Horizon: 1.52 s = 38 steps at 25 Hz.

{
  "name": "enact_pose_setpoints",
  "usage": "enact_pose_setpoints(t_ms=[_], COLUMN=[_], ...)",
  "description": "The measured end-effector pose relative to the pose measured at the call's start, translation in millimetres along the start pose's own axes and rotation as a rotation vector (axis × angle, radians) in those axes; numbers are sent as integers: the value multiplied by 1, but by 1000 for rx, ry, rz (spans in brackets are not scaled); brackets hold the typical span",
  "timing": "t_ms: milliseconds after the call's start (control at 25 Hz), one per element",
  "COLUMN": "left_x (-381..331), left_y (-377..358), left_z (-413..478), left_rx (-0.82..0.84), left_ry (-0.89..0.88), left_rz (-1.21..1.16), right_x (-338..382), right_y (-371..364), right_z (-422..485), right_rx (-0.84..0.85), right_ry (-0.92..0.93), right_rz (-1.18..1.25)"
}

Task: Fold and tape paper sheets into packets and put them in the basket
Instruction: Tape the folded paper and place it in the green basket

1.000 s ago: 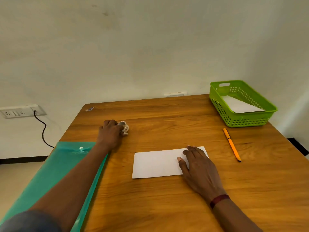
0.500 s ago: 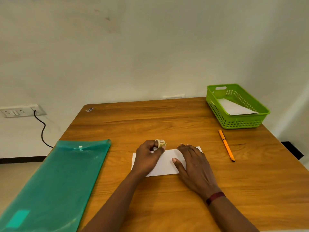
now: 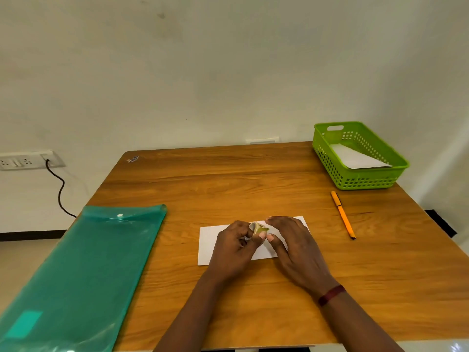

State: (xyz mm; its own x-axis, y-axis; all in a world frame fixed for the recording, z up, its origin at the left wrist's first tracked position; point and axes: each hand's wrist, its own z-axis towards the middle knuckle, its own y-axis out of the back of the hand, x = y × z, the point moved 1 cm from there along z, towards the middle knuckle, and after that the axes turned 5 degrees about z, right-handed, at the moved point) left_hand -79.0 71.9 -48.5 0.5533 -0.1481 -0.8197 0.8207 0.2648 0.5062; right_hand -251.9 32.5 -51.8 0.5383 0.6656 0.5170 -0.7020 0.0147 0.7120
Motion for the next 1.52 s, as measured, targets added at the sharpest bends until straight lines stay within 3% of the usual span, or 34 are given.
enact_pose_setpoints(t_ms=[360, 640, 1520], left_x=[4, 6, 3], left_y=[0, 10, 11], left_z=[0, 6, 5], left_rx=[56, 246, 214], left_ry=[-17, 41, 136], left_rz=[7, -8, -119], right_x=[-1, -8, -12], right_y=[1, 0, 3], right_z=[-1, -2, -1], right_rx=[-93, -170, -250], right_ry=[75, -8, 56], right_rz=[51, 109, 266])
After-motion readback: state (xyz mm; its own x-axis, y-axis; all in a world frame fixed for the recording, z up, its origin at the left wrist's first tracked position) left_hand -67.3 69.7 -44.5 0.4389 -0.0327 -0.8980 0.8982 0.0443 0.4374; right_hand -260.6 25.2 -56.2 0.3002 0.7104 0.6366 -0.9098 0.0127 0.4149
